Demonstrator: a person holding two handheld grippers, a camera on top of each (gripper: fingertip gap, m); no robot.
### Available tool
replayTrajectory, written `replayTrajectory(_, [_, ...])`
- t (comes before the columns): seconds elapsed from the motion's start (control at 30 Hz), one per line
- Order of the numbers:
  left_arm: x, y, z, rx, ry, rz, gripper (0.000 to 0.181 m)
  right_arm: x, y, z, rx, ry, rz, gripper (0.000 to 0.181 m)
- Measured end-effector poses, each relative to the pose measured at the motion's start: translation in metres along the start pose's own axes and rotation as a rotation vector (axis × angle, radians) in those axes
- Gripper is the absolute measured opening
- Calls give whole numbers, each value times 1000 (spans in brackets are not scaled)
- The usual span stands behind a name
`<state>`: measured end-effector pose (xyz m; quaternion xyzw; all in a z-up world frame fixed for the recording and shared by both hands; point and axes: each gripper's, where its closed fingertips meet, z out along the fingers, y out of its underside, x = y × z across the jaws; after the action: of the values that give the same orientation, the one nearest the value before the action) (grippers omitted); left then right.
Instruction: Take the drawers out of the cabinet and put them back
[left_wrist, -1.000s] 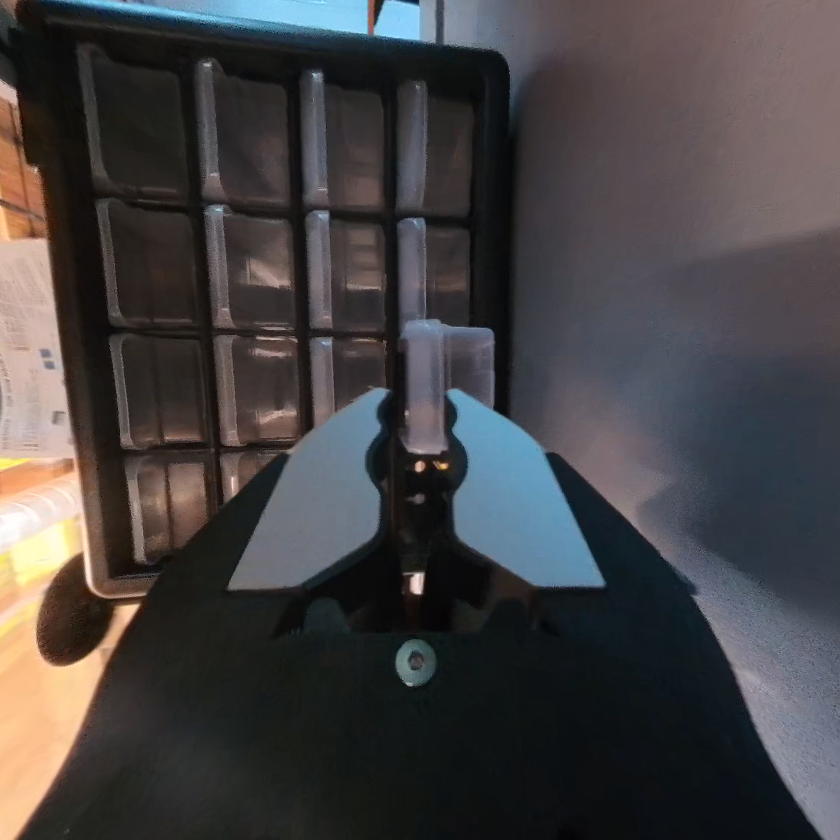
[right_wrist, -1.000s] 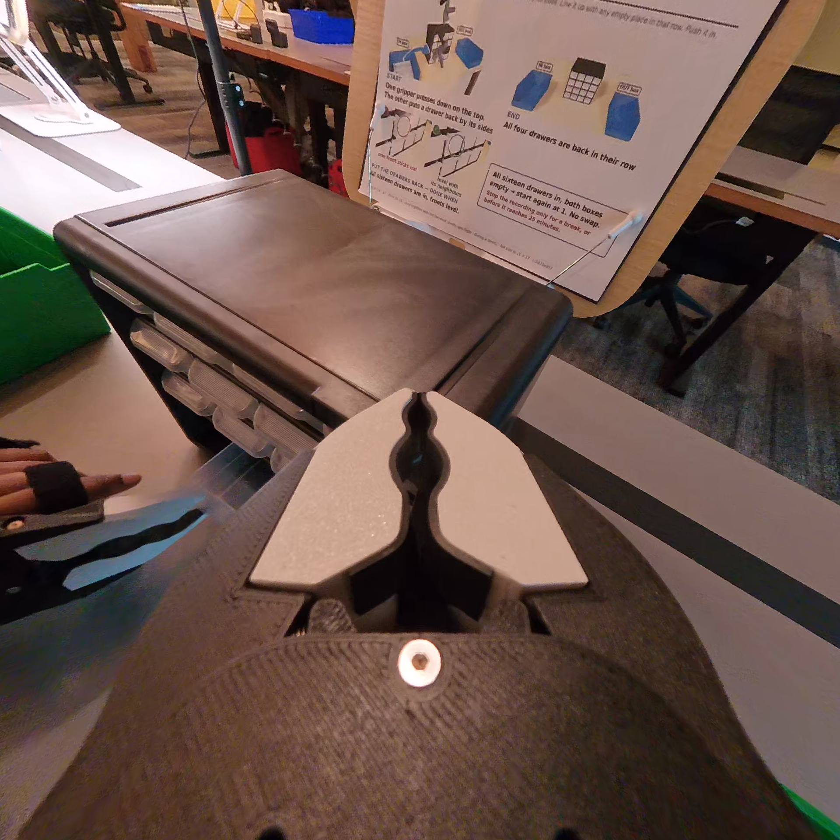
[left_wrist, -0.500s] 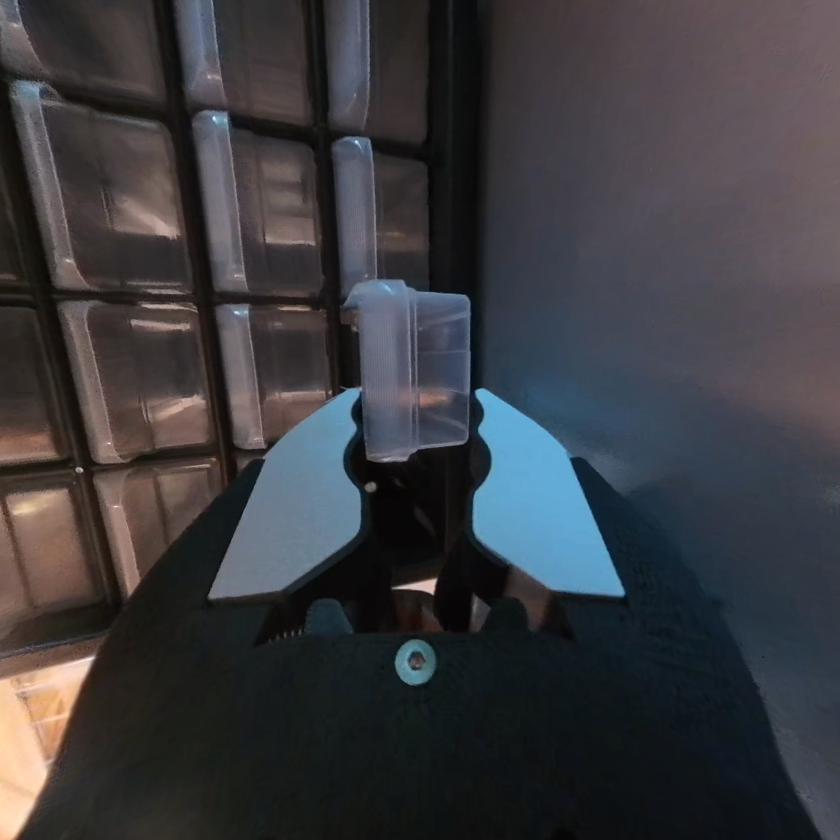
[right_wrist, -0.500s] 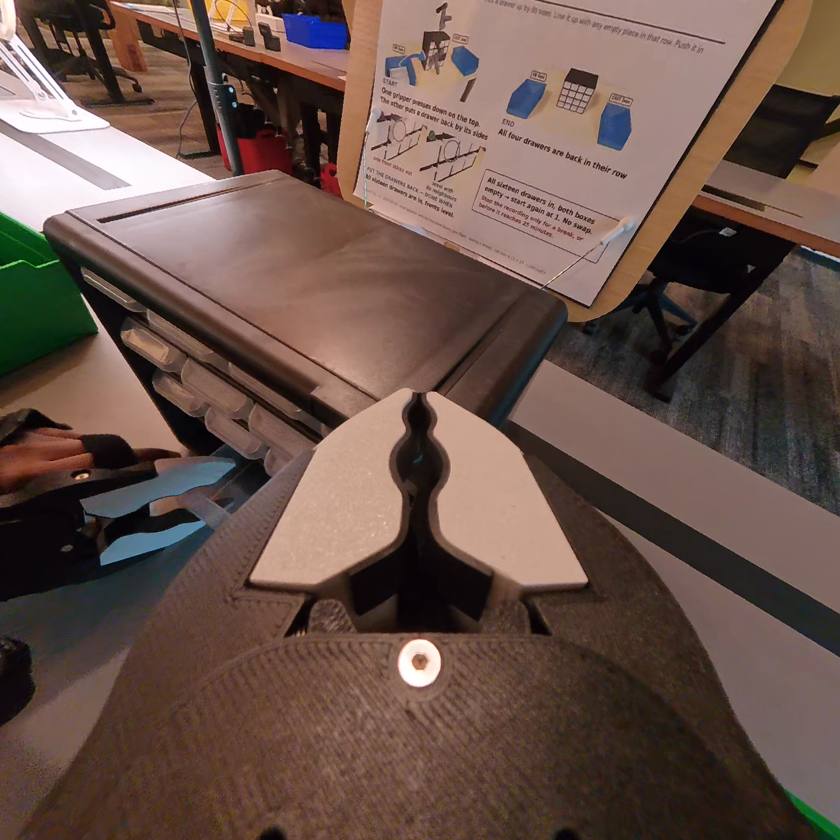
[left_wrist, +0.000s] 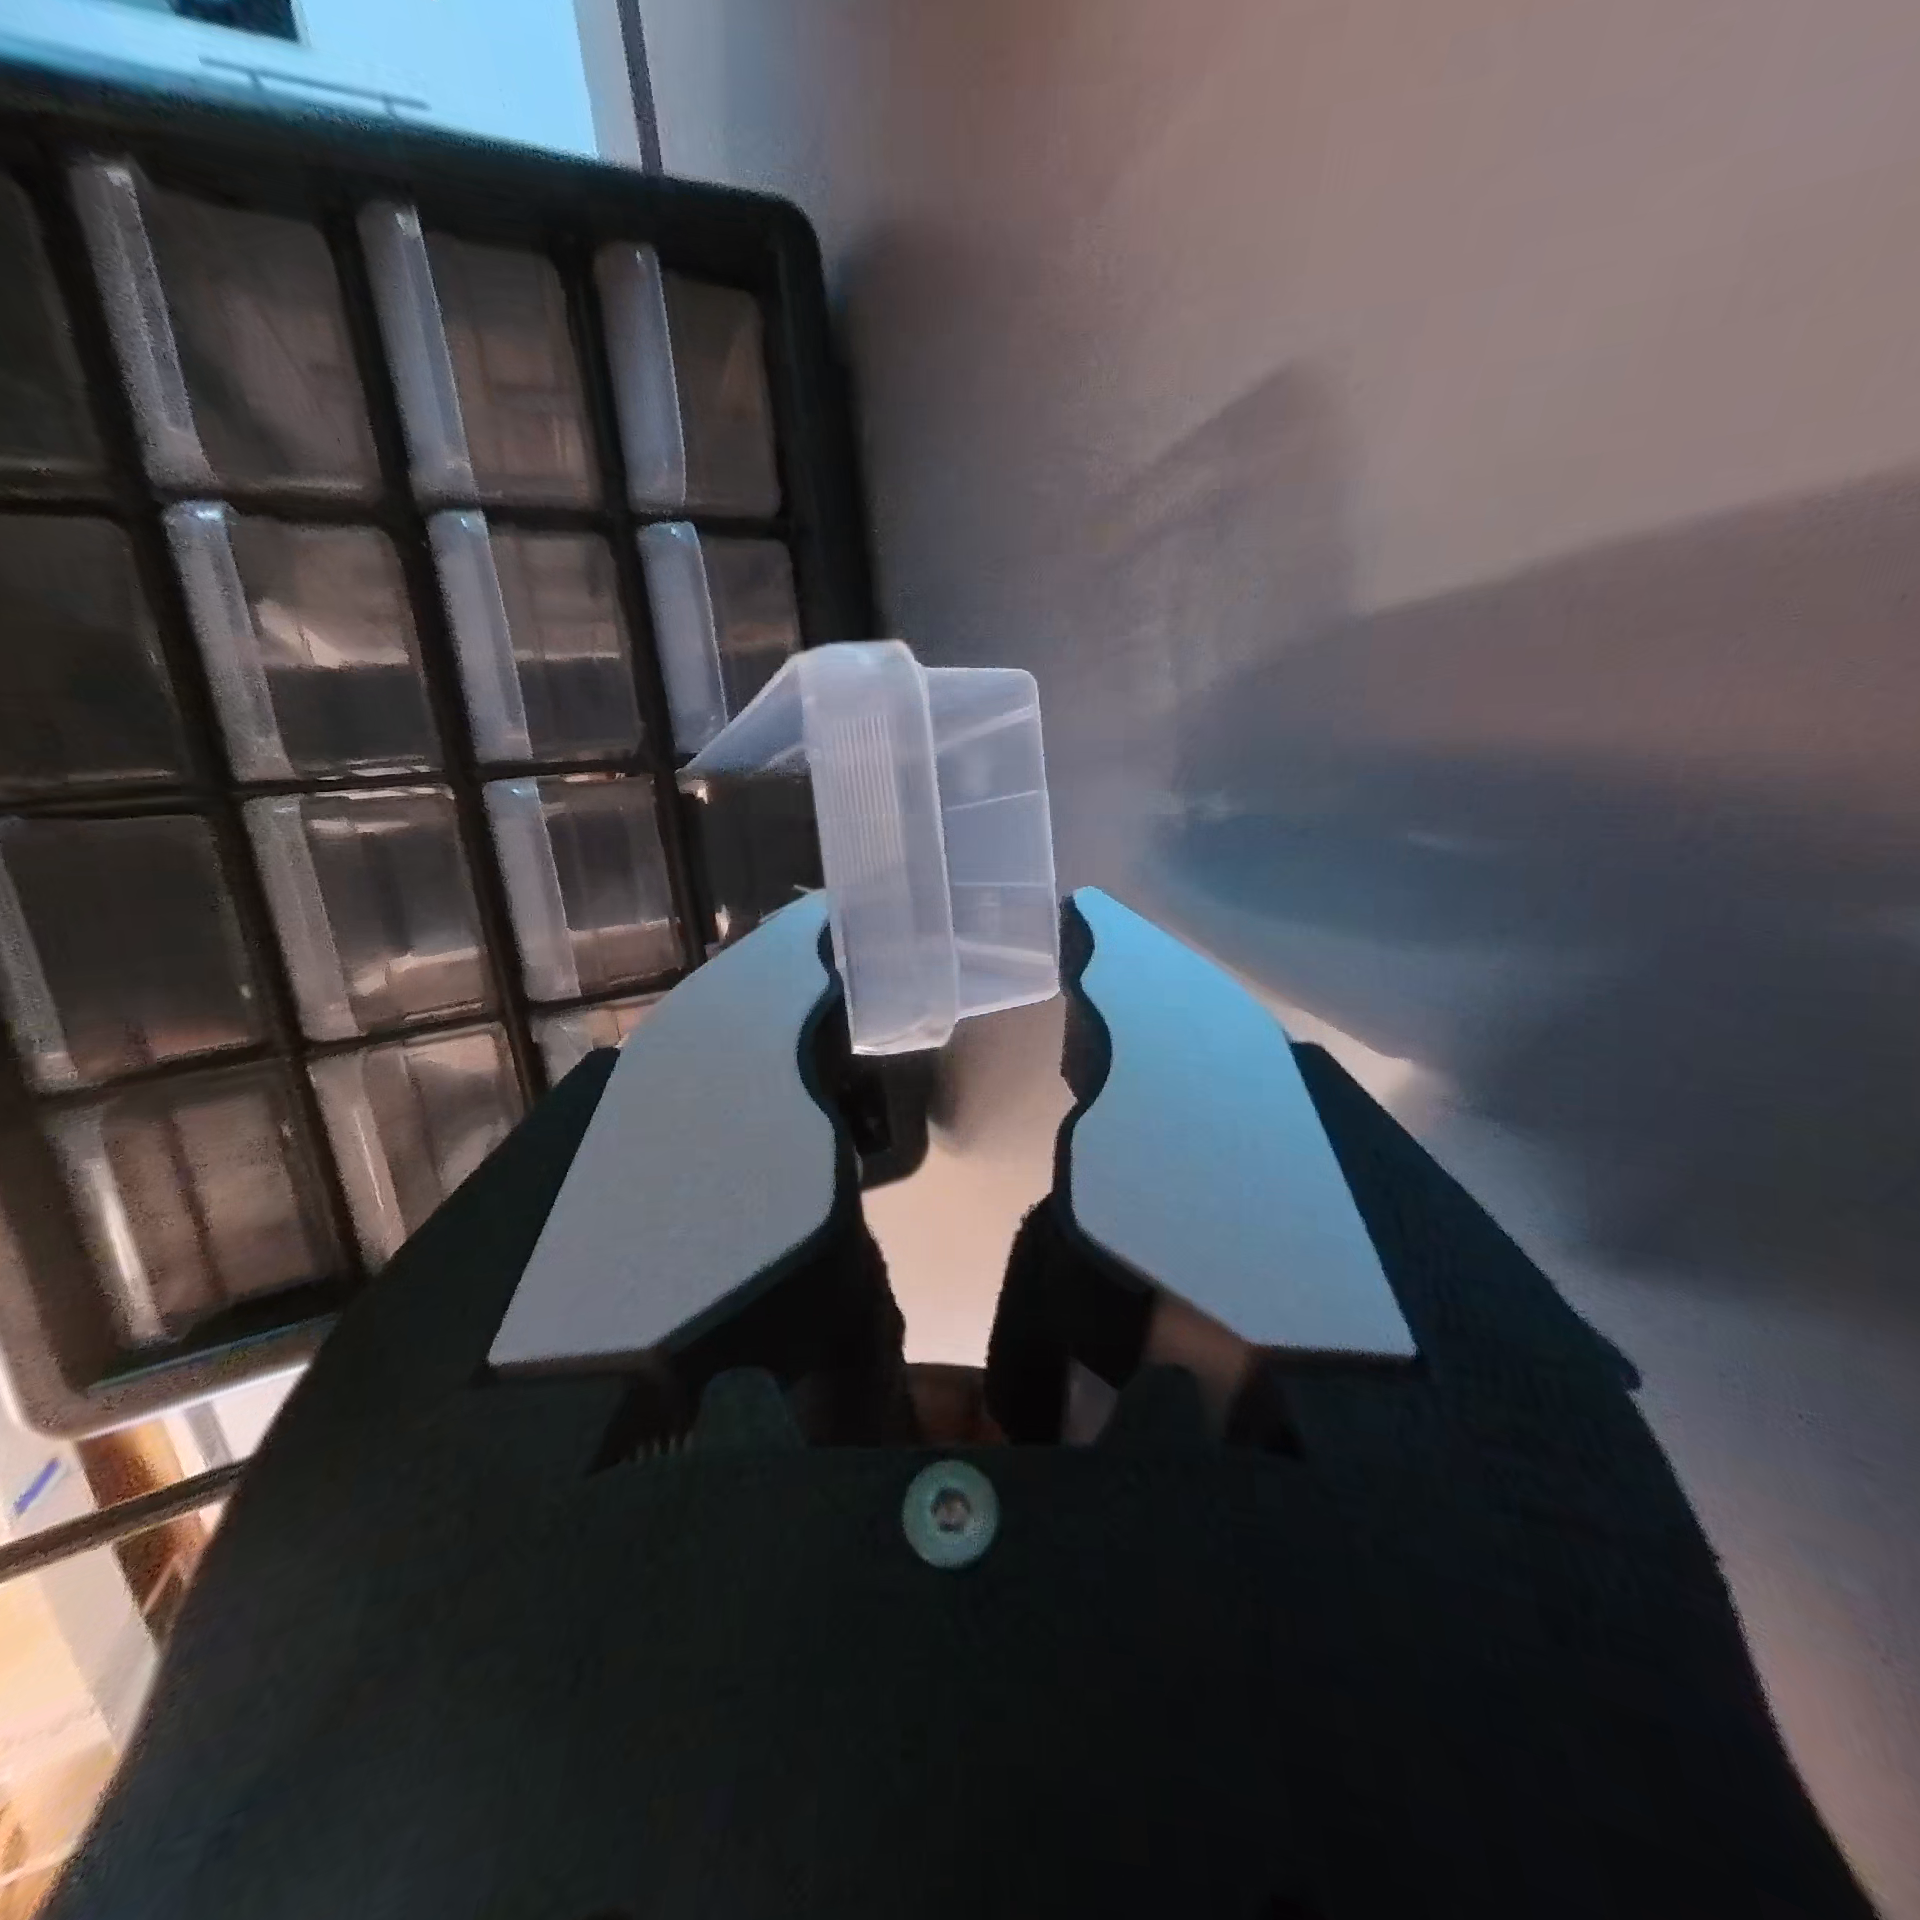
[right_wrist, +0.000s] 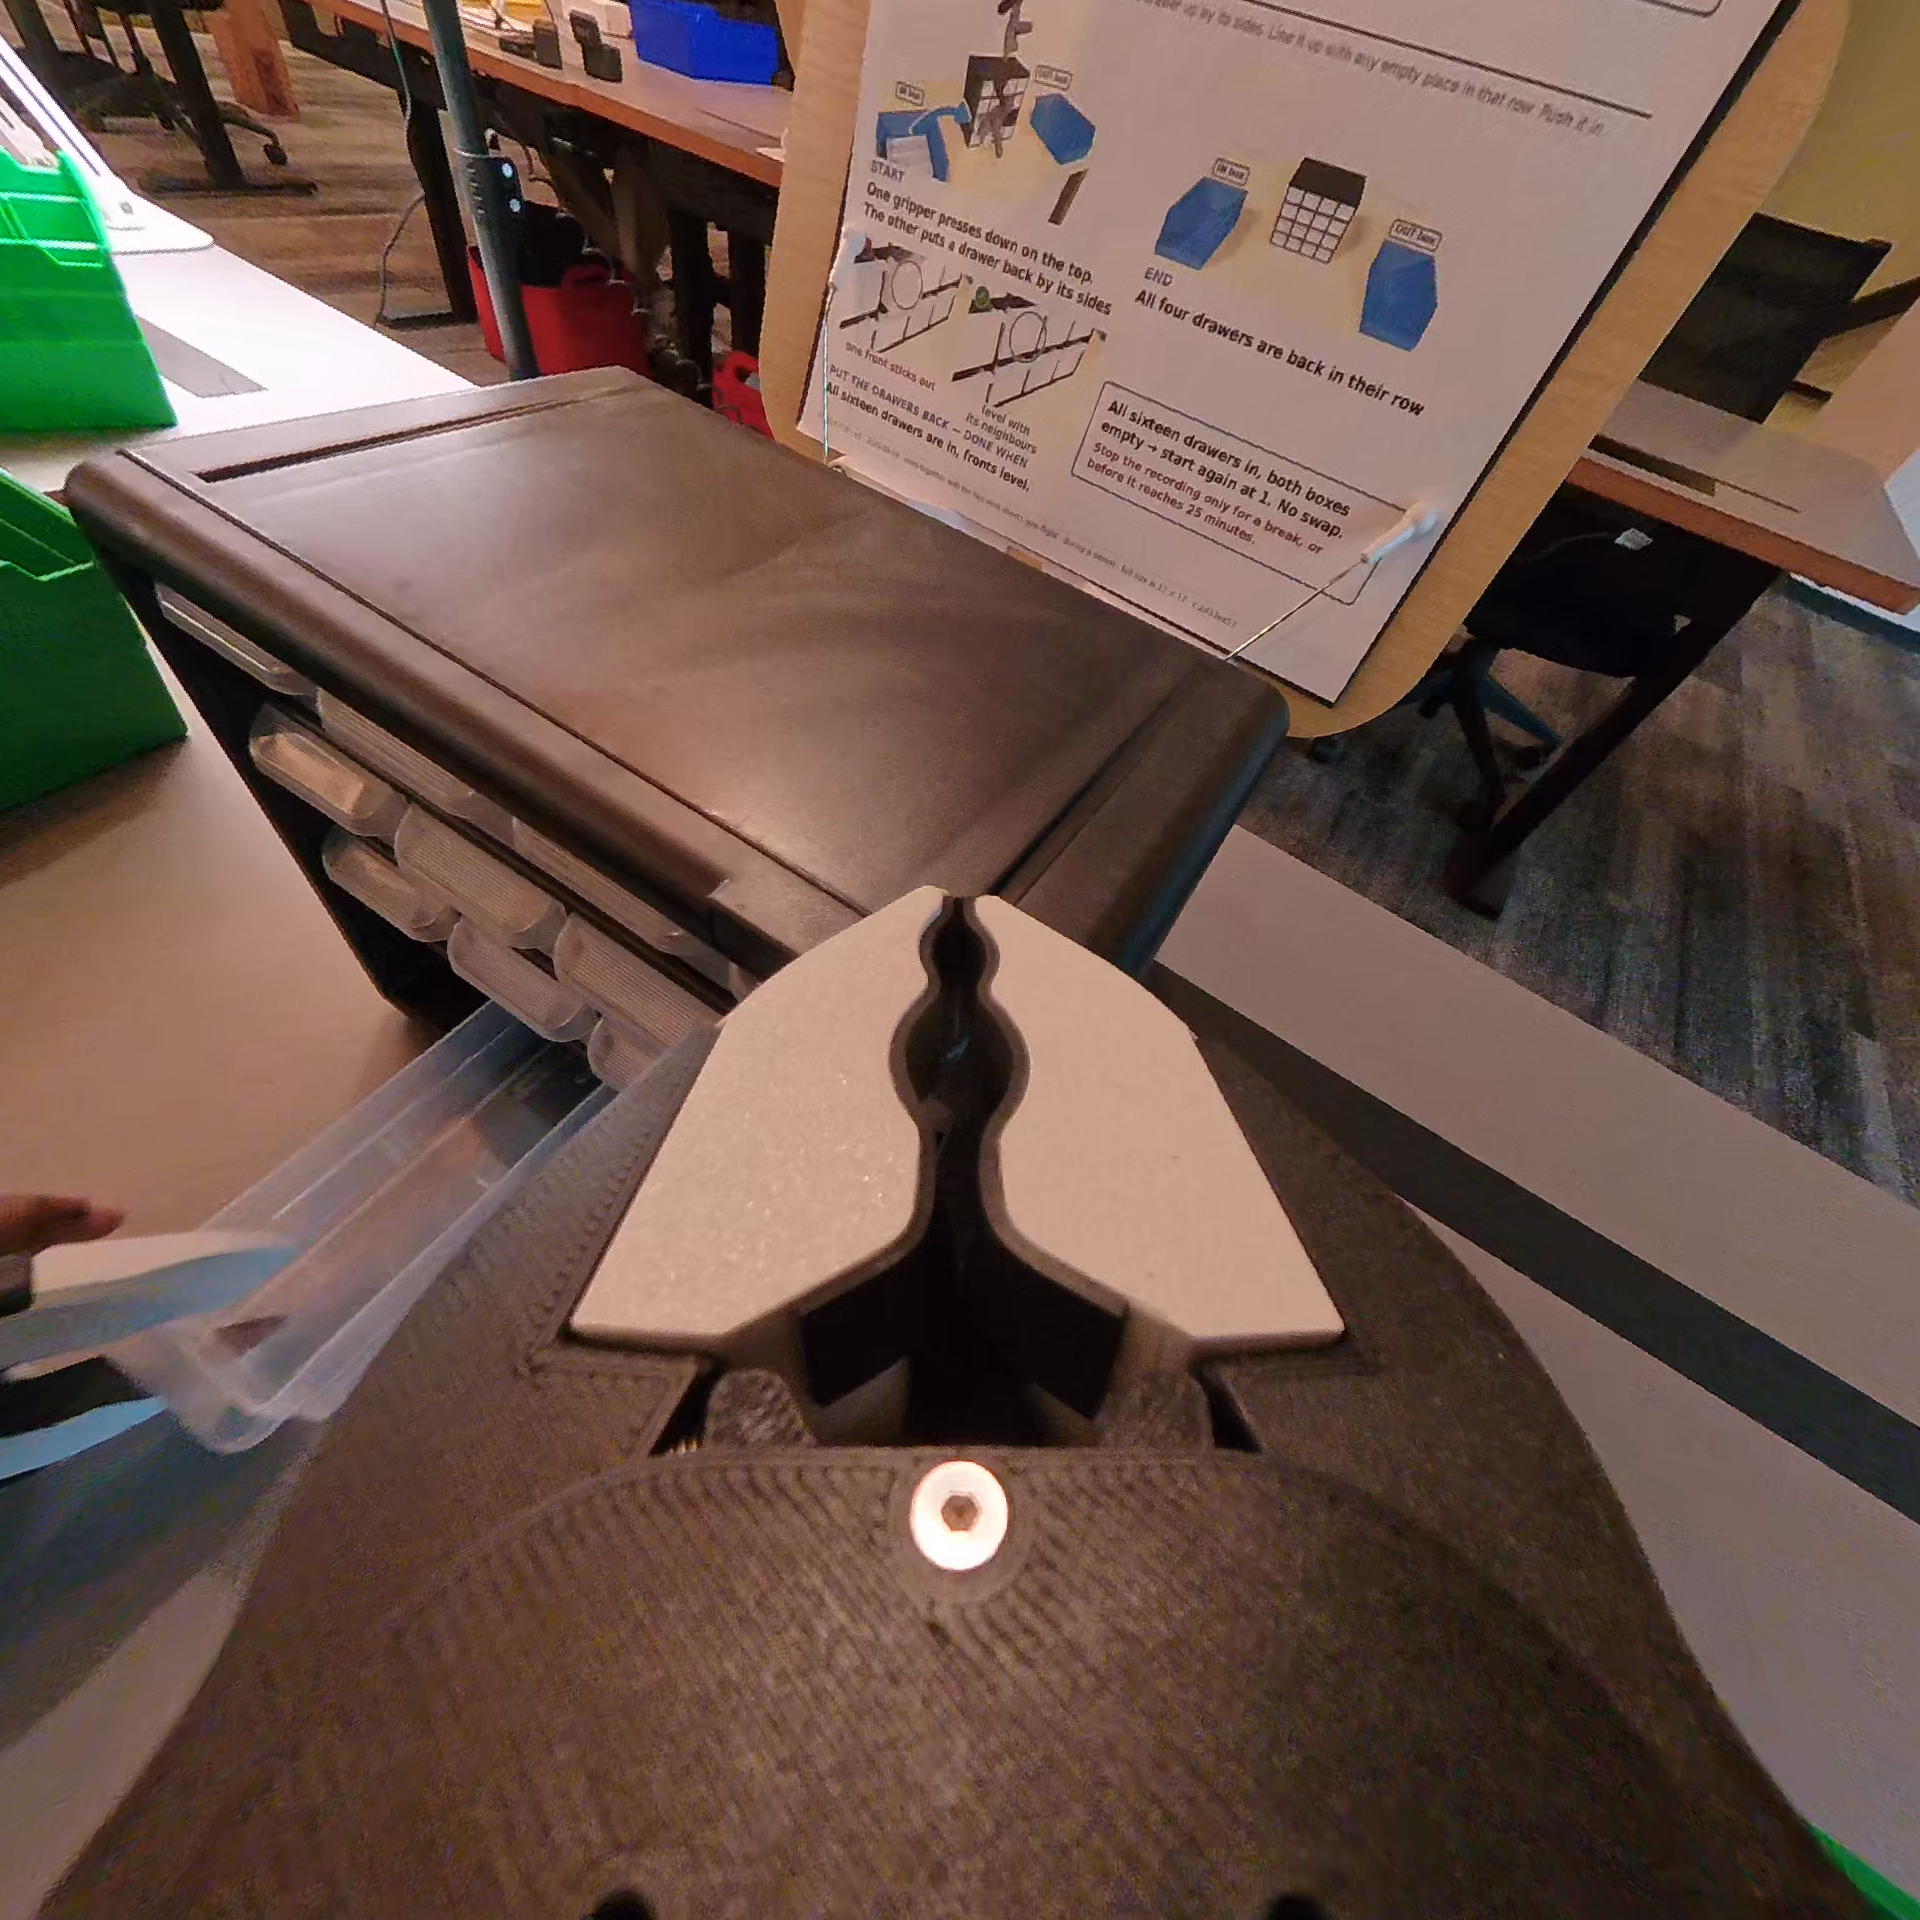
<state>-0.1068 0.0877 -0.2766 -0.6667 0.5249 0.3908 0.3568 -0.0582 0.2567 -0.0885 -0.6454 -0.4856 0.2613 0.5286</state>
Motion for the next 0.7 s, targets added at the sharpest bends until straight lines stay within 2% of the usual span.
replayTrajectory(0.13, [0, 1, -12, -12, 28, -11, 38, 0, 0, 0, -4, 1, -4, 1])
replayTrajectory(0.4, [-39, -8, -32, 114, 328, -292, 38, 0, -1, 0, 1, 1, -6, 1])
replayTrajectory(0.5, [-46, -12, -35, 152, 396, -358, 38, 0, -1, 0, 1, -2, -5, 1])
replayTrajectory(0.63, [-31, -13, -34, 126, 310, -279, 38, 0, -2, 0, 3, -2, -10, 1])
replayTrajectory(0.7, [-22, -13, -33, 89, 194, -191, 38, 1, -2, 0, -1, -4, -14, 1])
